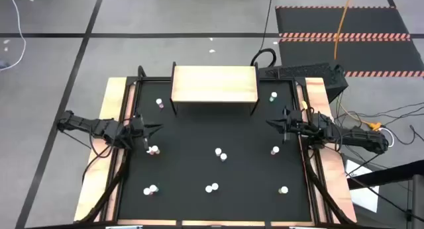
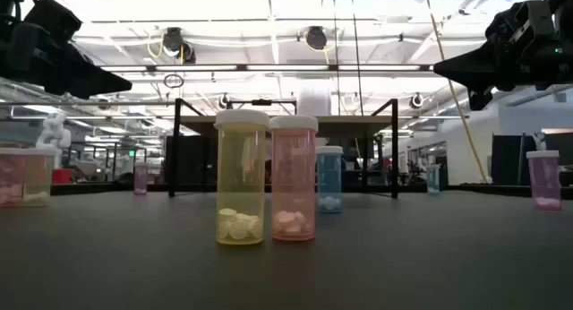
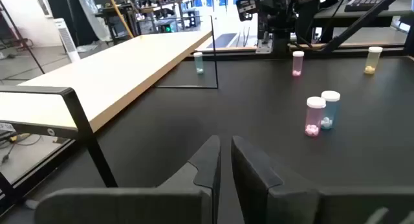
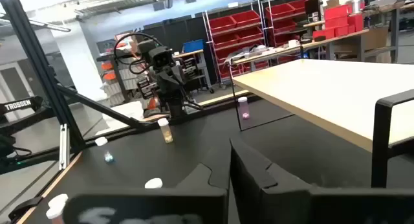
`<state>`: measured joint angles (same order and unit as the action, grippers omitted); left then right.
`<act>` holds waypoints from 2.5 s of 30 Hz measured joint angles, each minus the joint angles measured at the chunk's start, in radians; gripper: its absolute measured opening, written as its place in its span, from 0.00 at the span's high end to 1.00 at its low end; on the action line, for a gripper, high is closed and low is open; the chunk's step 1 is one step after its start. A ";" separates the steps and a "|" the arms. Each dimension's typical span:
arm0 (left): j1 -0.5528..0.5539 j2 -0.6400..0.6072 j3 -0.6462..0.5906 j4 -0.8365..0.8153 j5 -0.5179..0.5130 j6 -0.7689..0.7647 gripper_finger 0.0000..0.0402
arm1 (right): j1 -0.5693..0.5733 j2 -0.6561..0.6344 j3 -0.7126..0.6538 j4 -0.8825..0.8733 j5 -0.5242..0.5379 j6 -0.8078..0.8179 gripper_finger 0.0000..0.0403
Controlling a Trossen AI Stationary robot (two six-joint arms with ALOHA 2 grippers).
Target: Pick and place medicine bottles onto shelf by color
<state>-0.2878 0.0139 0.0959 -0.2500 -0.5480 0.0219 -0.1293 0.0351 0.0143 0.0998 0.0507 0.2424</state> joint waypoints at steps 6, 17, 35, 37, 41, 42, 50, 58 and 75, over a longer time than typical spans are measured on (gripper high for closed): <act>0.000 0.000 0.000 0.000 0.000 0.000 0.90 | 0.000 0.000 0.000 0.000 0.000 0.000 1.00; 0.000 0.000 0.000 0.000 0.000 0.000 0.90 | 0.000 0.000 0.000 0.000 0.000 0.000 1.00; 0.000 0.000 0.000 0.000 0.000 0.000 0.90 | 0.000 0.000 0.000 0.000 0.000 0.000 1.00; 0.000 0.000 0.000 0.000 0.000 0.000 0.90 | 0.000 0.000 0.000 0.000 0.000 0.000 1.00; 0.000 0.000 0.000 0.000 0.000 0.000 0.90 | 0.000 0.000 0.000 0.000 0.000 0.000 1.00; 0.000 0.000 0.000 0.000 0.000 0.000 0.90 | 0.000 0.000 0.000 0.000 0.000 0.000 1.00; 0.000 0.000 0.000 0.000 0.000 0.000 0.90 | 0.000 0.000 0.000 0.000 0.000 0.000 1.00; 0.000 0.000 0.000 0.000 0.000 0.000 0.90 | 0.000 0.000 0.000 0.000 0.000 0.000 1.00; 0.000 0.000 0.000 0.000 0.000 0.000 0.90 | 0.000 0.008 0.000 0.187 0.279 0.169 1.00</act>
<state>-0.2878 0.0139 0.0959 -0.2497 -0.5484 0.0216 -0.1291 0.0431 0.0143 0.2867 0.3295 0.4114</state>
